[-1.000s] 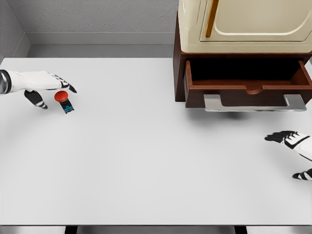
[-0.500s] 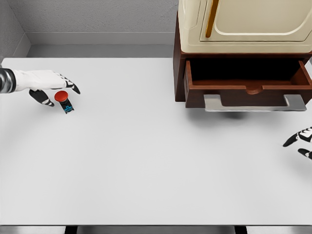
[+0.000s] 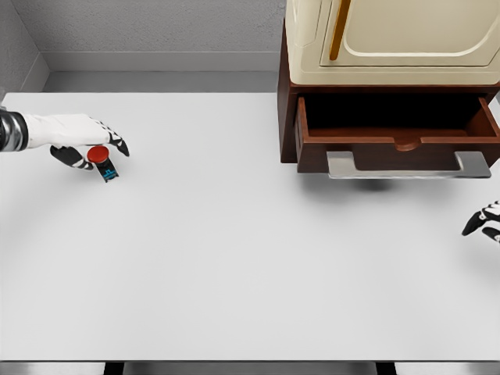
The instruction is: Put the switch into the drawer with left arm, and close the drawer with right arm
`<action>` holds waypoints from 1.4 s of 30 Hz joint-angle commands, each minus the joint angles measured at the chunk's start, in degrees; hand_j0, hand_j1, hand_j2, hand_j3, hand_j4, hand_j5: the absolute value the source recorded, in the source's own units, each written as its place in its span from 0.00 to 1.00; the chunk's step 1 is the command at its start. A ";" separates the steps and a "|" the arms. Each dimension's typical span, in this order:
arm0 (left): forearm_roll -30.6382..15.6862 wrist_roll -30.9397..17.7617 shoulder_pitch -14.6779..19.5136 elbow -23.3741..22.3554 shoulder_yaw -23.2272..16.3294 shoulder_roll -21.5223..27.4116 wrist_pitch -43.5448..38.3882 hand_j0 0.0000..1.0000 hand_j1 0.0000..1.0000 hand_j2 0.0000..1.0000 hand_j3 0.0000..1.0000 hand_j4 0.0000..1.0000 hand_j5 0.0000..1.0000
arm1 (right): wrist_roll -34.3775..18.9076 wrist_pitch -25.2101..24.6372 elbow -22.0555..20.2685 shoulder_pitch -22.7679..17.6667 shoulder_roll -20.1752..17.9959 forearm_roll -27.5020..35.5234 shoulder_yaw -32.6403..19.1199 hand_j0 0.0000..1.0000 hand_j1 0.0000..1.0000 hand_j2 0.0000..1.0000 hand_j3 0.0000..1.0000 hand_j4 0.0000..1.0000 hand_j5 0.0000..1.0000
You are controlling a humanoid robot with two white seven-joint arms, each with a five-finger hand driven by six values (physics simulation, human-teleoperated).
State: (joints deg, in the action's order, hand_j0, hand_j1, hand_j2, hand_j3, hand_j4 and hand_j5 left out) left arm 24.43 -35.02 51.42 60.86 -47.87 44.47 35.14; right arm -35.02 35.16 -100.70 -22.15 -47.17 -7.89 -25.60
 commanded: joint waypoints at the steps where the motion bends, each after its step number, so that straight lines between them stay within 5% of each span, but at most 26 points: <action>1: -0.26 0.02 0.00 0.04 0.06 0.09 -0.14 0.70 0.70 0.70 0.70 0.70 0.70 | 0.02 -0.16 -0.02 0.00 -0.46 0.42 -0.06 0.47 0.47 0.47 0.47 0.47 0.47; 9: -0.26 0.02 -0.35 0.13 -0.29 0.00 -0.14 0.63 0.63 0.63 0.63 0.63 0.63 | 0.02 -0.16 -0.02 2.28 0.24 0.42 -0.59 0.50 0.50 0.50 0.50 0.50 0.50; 14: -0.26 0.02 -0.35 0.92 -1.08 0.09 -0.14 0.50 0.50 0.50 0.50 0.50 0.50 | 0.02 -0.16 -0.02 5.45 -0.11 0.51 3.98 0.50 0.50 0.50 0.50 0.50 0.50; 21: -0.26 0.02 -0.26 1.71 -1.44 0.09 -0.14 0.35 0.35 0.35 0.35 0.35 0.35 | 0.02 -0.16 -0.02 5.36 -0.64 0.42 4.07 0.50 0.50 0.50 0.50 0.50 0.50; 28: -0.43 0.02 0.17 3.12 -1.44 0.09 -0.14 0.34 0.34 0.34 0.34 0.34 0.34 | 0.02 -0.16 -0.02 5.19 -0.73 0.51 3.98 0.50 0.50 0.50 0.50 0.50 0.50; 42: -0.52 0.02 2.99 19.82 -1.44 -1.84 -0.14 0.32 0.32 0.32 0.32 0.32 0.32 | 0.02 -0.16 -0.02 4.83 -0.81 0.77 3.54 0.50 0.50 0.50 0.50 0.50 0.50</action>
State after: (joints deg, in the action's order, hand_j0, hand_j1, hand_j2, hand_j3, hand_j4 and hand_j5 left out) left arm 24.23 -35.06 54.58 78.28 -49.33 43.32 35.20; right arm -35.02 35.17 -100.70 -17.40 -47.95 -7.53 -22.05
